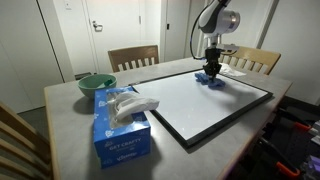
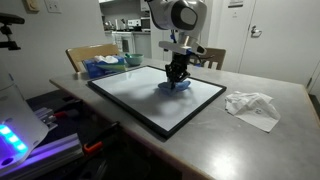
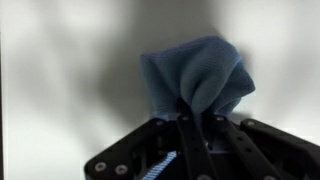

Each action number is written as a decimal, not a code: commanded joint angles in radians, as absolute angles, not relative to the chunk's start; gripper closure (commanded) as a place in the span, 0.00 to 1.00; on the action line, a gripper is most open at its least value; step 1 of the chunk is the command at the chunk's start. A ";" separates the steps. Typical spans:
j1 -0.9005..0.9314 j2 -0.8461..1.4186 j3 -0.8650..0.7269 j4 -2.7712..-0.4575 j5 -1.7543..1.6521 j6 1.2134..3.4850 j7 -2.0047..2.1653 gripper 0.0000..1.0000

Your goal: Use the blue cloth to wipe the whiteboard

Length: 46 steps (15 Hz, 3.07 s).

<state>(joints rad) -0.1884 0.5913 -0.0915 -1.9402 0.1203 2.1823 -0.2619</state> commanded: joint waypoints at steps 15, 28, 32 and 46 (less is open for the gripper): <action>-0.237 0.848 -0.036 -1.510 0.105 2.101 -0.351 0.97; -0.197 0.833 -0.014 -1.519 0.093 2.084 -0.325 0.97; -0.174 0.832 -0.005 -1.519 0.088 2.078 -0.314 0.97; -0.167 0.793 0.005 -1.591 0.105 2.087 -0.280 0.97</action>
<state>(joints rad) -0.1625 0.8017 -0.0006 -1.5472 0.1109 2.0777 -0.2976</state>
